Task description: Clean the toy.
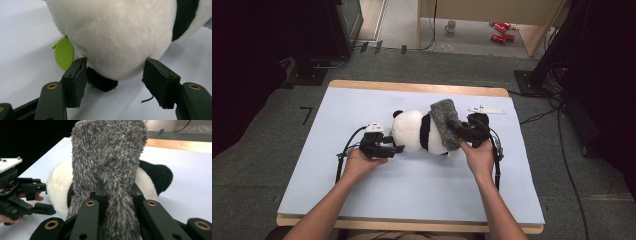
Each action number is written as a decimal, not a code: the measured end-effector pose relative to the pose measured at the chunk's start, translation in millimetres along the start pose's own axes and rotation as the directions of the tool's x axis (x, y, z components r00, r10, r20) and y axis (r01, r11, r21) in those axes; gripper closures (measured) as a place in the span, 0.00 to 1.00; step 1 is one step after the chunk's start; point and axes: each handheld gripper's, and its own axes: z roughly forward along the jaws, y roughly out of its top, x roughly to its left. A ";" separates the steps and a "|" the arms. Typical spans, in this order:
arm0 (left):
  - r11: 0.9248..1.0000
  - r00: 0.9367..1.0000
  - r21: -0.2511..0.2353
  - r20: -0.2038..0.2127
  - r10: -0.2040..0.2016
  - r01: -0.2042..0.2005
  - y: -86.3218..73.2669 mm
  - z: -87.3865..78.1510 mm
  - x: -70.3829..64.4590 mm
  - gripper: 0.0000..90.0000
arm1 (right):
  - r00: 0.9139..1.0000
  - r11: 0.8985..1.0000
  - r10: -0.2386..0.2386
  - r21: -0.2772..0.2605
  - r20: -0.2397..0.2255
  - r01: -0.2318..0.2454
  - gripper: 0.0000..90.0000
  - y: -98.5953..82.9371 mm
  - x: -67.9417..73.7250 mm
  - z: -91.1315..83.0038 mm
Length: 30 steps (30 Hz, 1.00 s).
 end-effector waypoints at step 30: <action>0.999 0.997 0.003 -0.053 0.055 -0.055 -2.0 1.8 -24.4 0.82 | 0.990 0.993 -0.034 0.106 -0.137 0.049 0.86 -20.5 75.9 61.2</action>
